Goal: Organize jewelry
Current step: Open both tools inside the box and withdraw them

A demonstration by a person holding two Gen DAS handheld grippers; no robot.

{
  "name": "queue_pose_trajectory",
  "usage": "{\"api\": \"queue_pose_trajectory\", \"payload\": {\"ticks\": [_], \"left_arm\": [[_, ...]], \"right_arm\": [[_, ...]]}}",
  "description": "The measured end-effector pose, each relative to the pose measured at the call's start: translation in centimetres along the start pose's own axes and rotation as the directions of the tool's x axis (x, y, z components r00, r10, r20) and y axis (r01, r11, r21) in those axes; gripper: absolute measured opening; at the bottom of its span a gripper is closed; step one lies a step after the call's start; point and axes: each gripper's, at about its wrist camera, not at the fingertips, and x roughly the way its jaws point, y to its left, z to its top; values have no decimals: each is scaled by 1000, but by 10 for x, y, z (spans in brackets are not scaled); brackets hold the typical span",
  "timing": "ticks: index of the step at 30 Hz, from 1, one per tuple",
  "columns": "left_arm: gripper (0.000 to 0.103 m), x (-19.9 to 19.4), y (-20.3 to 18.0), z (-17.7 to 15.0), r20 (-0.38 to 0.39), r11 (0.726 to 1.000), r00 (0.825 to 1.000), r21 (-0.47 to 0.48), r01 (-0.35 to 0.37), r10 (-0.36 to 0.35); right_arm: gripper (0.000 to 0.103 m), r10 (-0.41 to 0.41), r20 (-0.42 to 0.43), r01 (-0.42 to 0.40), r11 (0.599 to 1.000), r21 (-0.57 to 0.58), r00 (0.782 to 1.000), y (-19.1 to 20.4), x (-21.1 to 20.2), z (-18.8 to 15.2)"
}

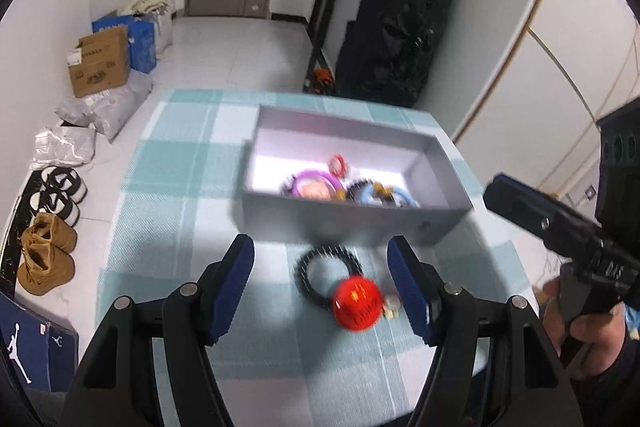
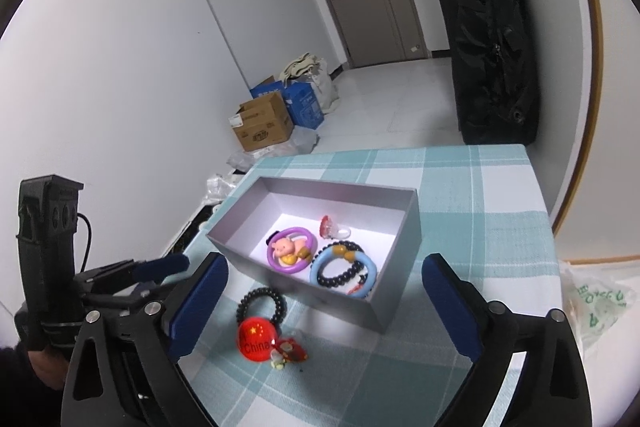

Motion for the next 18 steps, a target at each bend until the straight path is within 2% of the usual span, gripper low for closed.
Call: {"api": "queue_pose_trajectory", "payload": {"ticks": [6, 15, 18], "left_arm": [[65, 8, -9, -15, -81, 999, 996, 27, 29, -27], [65, 23, -16, -27, -136, 995, 988, 75, -66, 75], [65, 28, -16, -29, -158, 996, 985, 73, -58, 69]], "right_arm": [[101, -25, -16, 25, 1000, 10, 1000, -1, -4, -7], [102, -43, -28, 44, 999, 18, 999, -2, -11, -15], [102, -42, -28, 43, 999, 25, 999, -4, -13, -16]]}}
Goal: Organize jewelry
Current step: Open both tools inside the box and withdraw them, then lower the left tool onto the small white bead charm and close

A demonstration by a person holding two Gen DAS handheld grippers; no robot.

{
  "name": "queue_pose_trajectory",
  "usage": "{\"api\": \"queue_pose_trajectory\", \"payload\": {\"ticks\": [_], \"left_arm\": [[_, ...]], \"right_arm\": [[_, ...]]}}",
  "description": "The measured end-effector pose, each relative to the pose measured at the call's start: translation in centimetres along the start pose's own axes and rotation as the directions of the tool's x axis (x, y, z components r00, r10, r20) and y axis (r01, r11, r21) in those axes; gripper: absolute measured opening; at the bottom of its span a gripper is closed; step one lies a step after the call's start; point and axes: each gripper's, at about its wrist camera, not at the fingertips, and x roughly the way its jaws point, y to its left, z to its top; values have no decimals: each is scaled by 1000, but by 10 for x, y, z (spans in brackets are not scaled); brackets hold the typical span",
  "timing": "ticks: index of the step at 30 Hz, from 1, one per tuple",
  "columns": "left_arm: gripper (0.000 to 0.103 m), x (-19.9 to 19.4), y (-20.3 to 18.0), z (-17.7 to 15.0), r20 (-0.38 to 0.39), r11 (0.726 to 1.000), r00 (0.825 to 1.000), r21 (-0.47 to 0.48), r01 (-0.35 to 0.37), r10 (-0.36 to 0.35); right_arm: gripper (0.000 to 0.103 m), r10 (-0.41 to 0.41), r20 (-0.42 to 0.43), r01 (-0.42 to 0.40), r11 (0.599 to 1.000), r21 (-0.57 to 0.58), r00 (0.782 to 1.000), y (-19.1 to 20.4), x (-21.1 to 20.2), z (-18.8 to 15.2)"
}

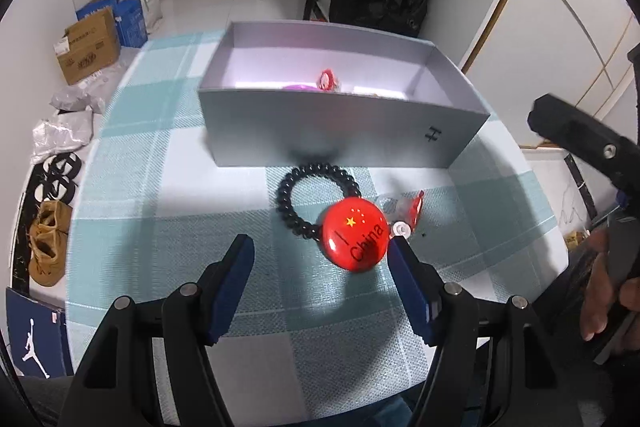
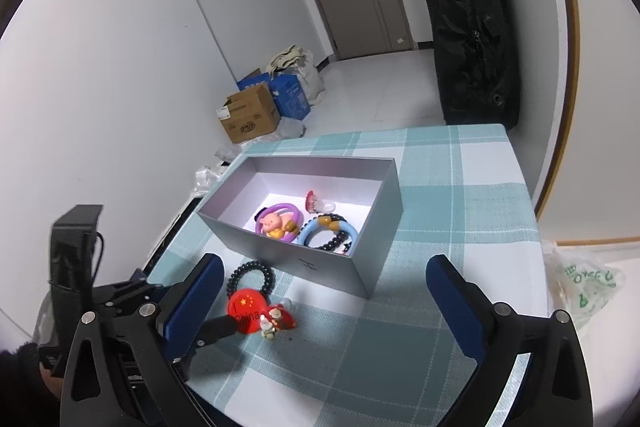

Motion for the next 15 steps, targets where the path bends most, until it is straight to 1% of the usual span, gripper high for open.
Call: {"api": "queue_pose_trajectory", "payload": {"ticks": [3, 8, 10, 12, 13, 15], "left_arm": [[64, 2, -3, 1, -2, 1000, 1000, 19, -4, 4], [64, 2, -21, -3, 14, 993, 999, 109, -43, 41], [64, 5, -27, -4, 19, 986, 998, 152, -70, 68], [64, 7, -34, -7, 21, 977, 997, 197, -82, 79], [65, 8, -38, -9, 31, 969, 995, 224, -103, 99], [64, 6, -41, -11, 50, 960, 993, 256, -114, 105]], "right_arm": [[102, -1, 4, 1, 1000, 4, 1000, -1, -3, -1], [102, 2, 15, -2, 1000, 16, 1000, -4, -6, 0], [102, 4, 18, -4, 1000, 20, 1000, -5, -8, 0], [102, 6, 19, -6, 1000, 21, 1000, -6, -9, 1], [102, 6, 20, -7, 1000, 22, 1000, -7, -9, 1], [102, 7, 22, -8, 1000, 24, 1000, -8, -10, 1]]}}
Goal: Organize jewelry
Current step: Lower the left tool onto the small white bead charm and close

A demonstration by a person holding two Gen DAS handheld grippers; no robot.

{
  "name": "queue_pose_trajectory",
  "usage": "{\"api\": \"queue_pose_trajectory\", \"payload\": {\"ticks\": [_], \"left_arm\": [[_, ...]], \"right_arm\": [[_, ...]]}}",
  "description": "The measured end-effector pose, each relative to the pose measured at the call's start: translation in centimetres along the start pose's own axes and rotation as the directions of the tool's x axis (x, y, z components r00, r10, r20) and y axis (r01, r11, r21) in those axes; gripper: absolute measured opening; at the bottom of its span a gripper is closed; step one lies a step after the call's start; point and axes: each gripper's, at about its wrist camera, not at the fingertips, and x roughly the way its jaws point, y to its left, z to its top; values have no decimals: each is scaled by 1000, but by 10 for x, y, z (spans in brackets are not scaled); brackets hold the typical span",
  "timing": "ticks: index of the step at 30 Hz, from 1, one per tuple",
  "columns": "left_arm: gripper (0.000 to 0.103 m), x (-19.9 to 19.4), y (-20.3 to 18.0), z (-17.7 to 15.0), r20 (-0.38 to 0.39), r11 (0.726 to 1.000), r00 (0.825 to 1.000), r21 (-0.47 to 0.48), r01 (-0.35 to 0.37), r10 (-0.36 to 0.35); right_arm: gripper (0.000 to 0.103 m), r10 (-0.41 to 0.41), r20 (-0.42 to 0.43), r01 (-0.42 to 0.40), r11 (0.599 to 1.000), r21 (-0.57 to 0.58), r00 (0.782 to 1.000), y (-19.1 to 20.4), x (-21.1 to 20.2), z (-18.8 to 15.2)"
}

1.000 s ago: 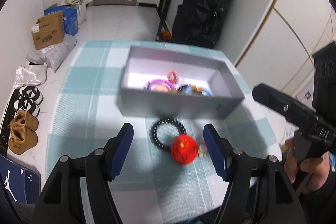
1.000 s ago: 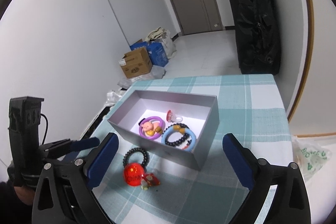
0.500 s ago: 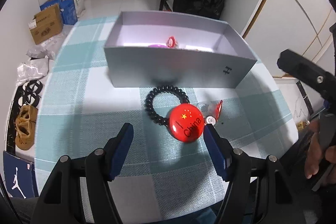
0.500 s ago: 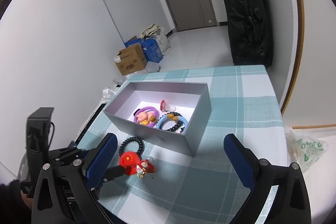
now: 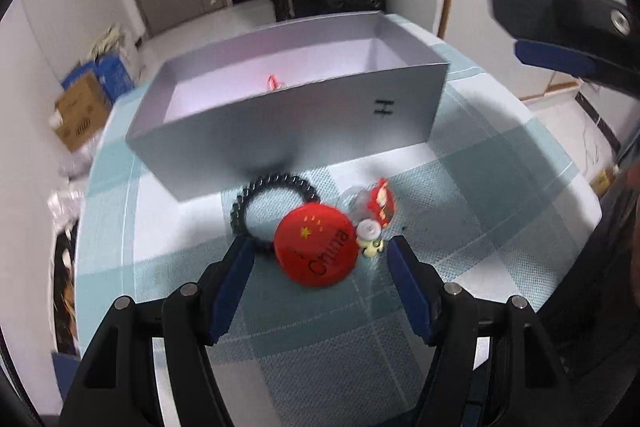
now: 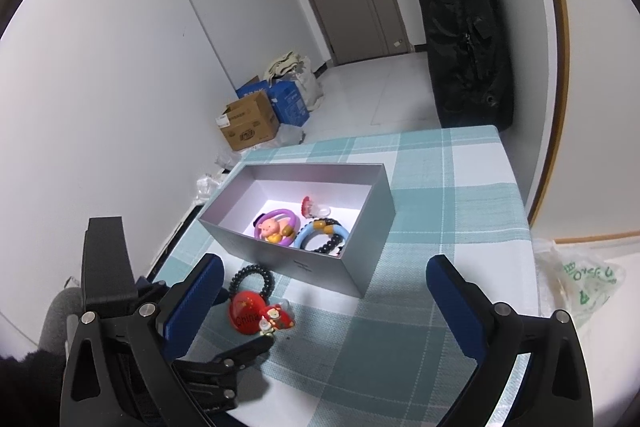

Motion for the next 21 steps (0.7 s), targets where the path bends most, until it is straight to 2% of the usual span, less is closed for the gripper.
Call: {"api": "queue_pose_trajectory", "payload": {"ticks": [10, 14, 16, 19, 21], "left_arm": [[43, -6, 10, -3, 13, 999, 999, 28, 34, -34], [29, -4, 6, 0, 10, 998, 1000, 57, 16, -16], [21, -5, 8, 1, 9, 998, 1000, 53, 21, -21], [17, -6, 12, 1, 3, 998, 999, 35, 43, -43], [10, -5, 13, 2, -7, 998, 998, 26, 61, -61]], "right_arm": [[102, 10, 4, -10, 1000, 12, 1000, -1, -2, 2], [102, 9, 1, -9, 1000, 5, 1000, 0, -3, 1], [102, 8, 1, -9, 1000, 7, 1000, 0, -3, 1], [102, 7, 1, -7, 1000, 11, 1000, -1, -3, 1], [102, 6, -1, -6, 1000, 9, 1000, 0, -1, 1]]}}
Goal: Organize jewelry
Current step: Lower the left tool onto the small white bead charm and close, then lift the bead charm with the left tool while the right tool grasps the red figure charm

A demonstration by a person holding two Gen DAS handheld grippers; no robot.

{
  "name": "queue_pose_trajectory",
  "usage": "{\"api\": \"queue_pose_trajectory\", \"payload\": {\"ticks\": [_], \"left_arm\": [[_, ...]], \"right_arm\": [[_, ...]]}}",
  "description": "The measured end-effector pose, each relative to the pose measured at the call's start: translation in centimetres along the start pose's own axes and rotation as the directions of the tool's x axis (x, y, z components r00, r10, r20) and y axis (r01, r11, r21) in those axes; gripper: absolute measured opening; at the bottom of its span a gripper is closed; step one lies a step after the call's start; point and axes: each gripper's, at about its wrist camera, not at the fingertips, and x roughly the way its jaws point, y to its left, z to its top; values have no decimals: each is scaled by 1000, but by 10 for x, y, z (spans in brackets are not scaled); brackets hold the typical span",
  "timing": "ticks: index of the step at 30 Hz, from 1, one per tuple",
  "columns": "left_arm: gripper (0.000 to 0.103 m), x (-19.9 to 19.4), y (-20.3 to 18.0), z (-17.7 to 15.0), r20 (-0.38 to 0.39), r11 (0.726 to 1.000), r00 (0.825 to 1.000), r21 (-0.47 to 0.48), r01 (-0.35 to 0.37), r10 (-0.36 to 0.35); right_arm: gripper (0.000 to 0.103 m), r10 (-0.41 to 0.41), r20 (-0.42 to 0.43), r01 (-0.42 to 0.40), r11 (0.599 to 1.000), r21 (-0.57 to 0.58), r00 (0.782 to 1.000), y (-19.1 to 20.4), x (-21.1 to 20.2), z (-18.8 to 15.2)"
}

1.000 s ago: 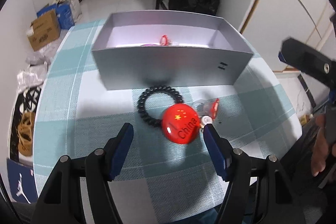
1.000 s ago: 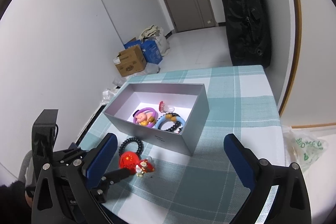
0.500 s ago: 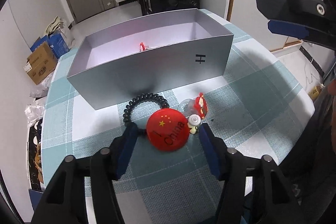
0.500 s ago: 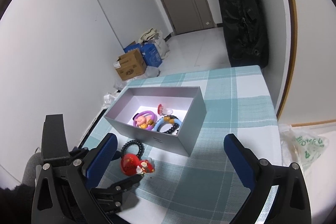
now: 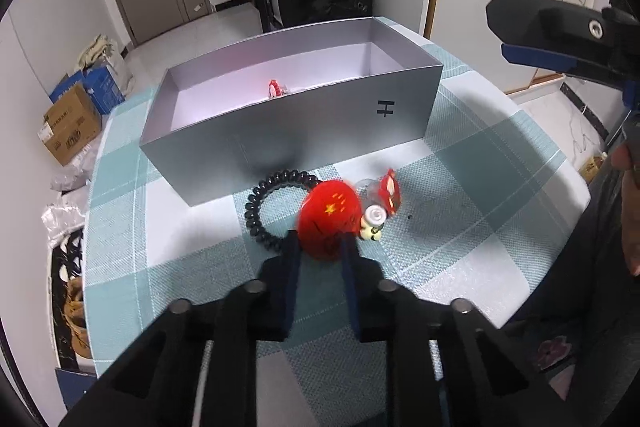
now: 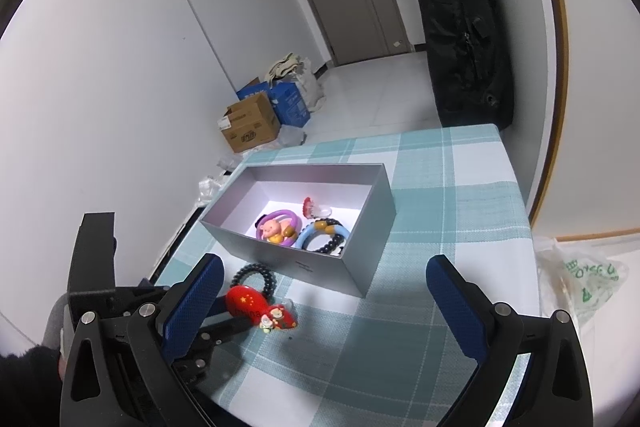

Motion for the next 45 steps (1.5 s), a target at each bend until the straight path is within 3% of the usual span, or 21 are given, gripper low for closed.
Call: {"api": "queue_pose_trajectory", "payload": {"ticks": [6, 13, 15, 26, 32, 34, 39, 42, 44, 45], "left_arm": [[5, -1, 1, 1, 5, 999, 999, -16, 37, -37], [3, -7, 26, 5, 39, 980, 994, -169, 107, -102], [3, -11, 35, 4, 71, 960, 986, -229, 161, -148], [3, -4, 53, 7, 66, 933, 989, -327, 150, -136], [4, -6, 67, 4, 81, 908, 987, -388, 157, -137], [4, -3, 70, 5, 77, 900, 986, -404, 166, -148], [13, -1, 71, 7, 60, 899, 988, -408, 157, -145], [32, -4, 68, 8, 69, 908, 988, -388, 157, -141], [49, -7, 65, 9, 90, 912, 985, -373, 168, -145], [50, -8, 64, 9, 98, 915, 985, -365, 170, -144]], "right_arm": [[102, -7, -11, 7, 1000, -13, 1000, 3, 1, -2], [102, 33, -43, -33, 999, 8, 999, 3, 6, -4], [102, 39, -68, -39, 999, -2, 997, 6, 12, -7], [98, 38, -239, -68, 991, -118, 970, 31, 55, -27], [75, 48, -272, -88, 987, -137, 961, 36, 69, -33], [61, 47, -284, -89, 987, -135, 958, 36, 74, -34], [41, 56, -296, -97, 987, -125, 954, 36, 79, -35], [27, 60, -298, -100, 988, -120, 953, 34, 80, -35], [23, 79, -302, -113, 989, -97, 950, 30, 80, -34], [21, 78, -301, -110, 990, -89, 950, 28, 79, -33]]}}
